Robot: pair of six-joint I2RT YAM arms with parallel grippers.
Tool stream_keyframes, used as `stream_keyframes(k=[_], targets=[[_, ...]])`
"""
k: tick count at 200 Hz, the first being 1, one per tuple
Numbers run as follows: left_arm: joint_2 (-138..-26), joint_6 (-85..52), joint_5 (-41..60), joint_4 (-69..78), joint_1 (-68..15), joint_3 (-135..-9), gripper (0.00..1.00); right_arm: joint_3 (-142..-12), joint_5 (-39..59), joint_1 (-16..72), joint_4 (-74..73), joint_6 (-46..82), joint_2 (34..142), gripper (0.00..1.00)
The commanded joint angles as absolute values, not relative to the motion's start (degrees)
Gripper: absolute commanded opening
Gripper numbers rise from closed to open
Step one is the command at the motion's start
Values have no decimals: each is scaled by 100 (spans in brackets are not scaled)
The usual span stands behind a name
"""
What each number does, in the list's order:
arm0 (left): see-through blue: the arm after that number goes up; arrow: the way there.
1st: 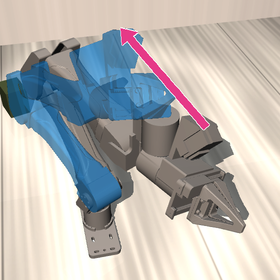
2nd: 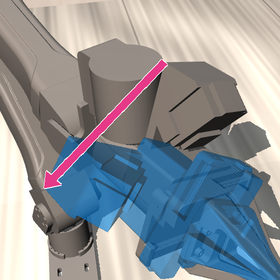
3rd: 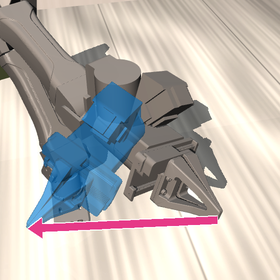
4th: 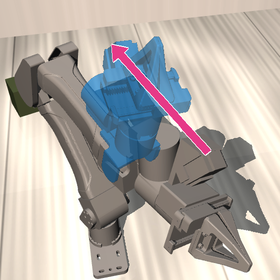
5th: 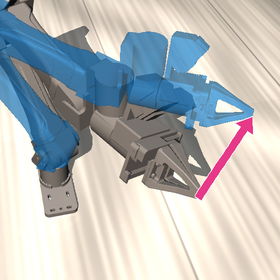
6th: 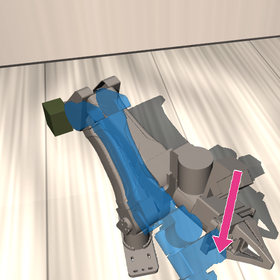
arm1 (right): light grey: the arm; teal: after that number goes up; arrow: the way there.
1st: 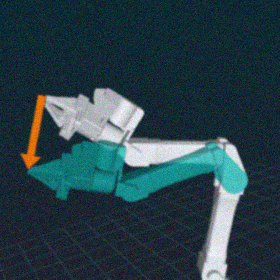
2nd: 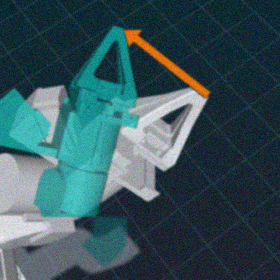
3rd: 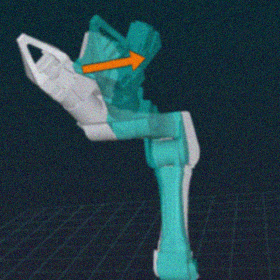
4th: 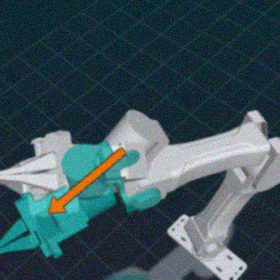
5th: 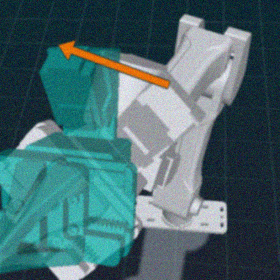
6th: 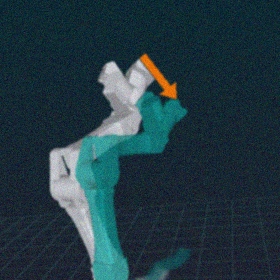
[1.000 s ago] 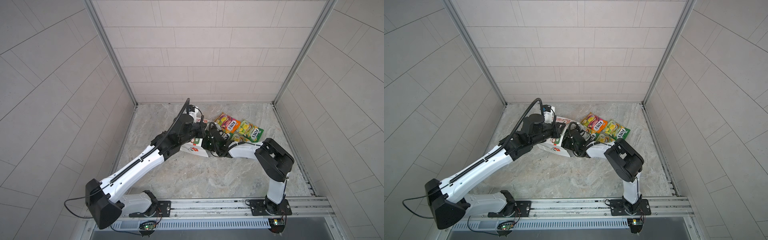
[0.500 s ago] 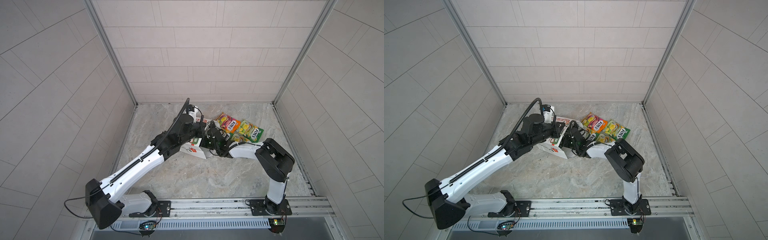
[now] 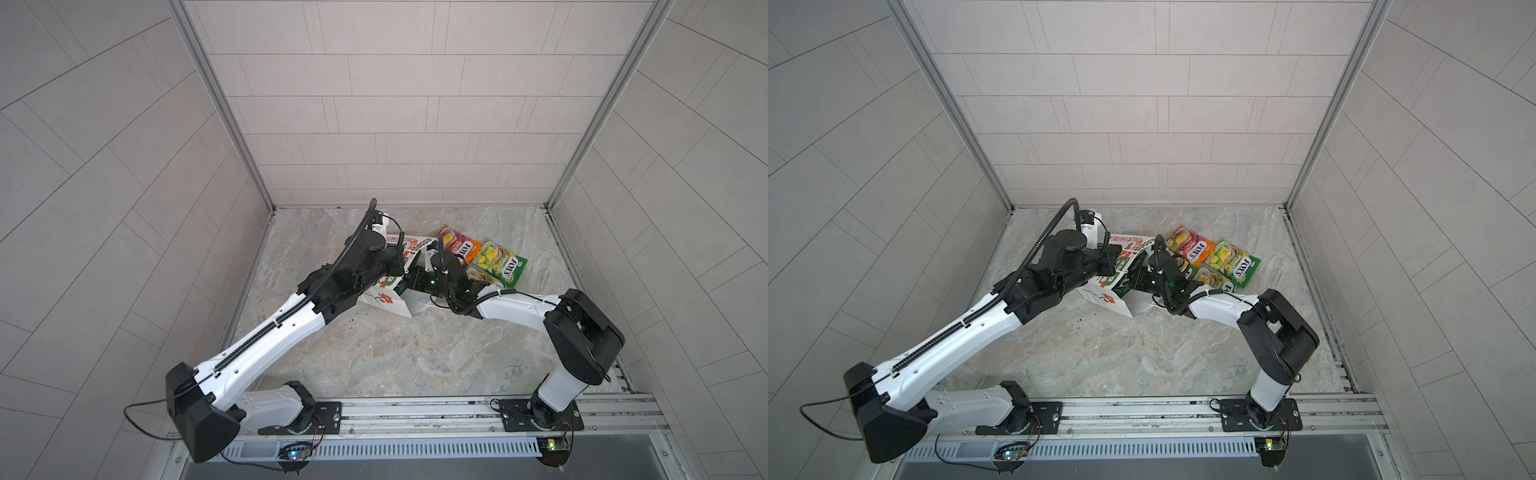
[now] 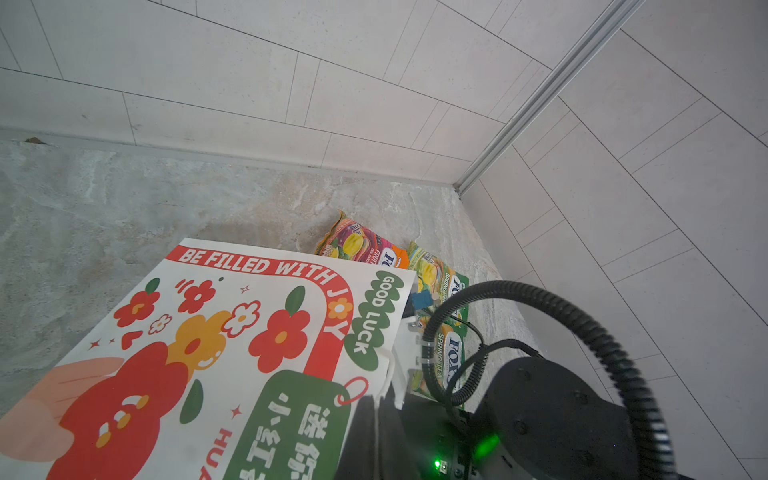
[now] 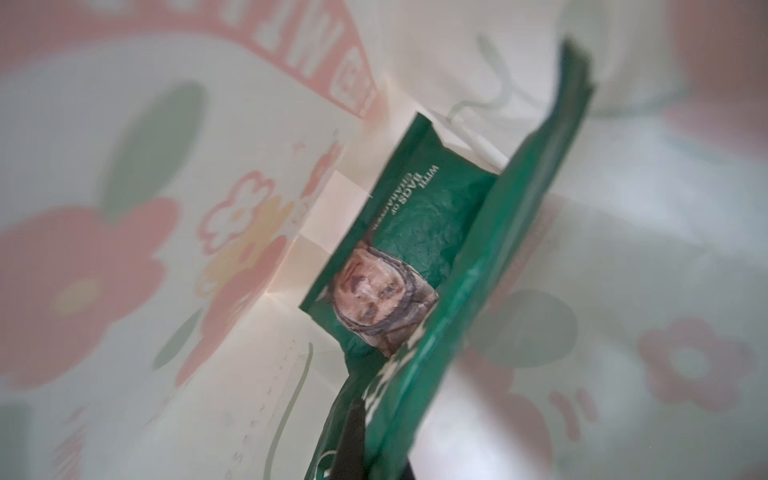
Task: Take the snacks out of the paper bag
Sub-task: 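Close the right gripper on the green REAL crisps packet, then pull the crisps packet up with the right gripper while the left lifts the bag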
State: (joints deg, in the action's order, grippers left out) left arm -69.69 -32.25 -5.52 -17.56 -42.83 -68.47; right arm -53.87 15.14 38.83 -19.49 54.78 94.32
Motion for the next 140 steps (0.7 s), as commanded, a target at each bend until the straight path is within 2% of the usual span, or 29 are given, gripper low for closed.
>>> stream_keyframes(k=[1, 111, 140], targets=[[-6844, -3096, -859, -1902, -4307, -6952, 0, -5422, 1614, 3860, -1933, 5323, 9057, 0], [-6837, -3185, -1307, -2045, -4307, -6923, 0, -5528, 1568, 3855, -1250, 4904, 8084, 0], [-6841, -3199, -1417, -2088, -4307, -6913, 0, -5343, 1454, 3852, -1616, 4890, 7843, 0]])
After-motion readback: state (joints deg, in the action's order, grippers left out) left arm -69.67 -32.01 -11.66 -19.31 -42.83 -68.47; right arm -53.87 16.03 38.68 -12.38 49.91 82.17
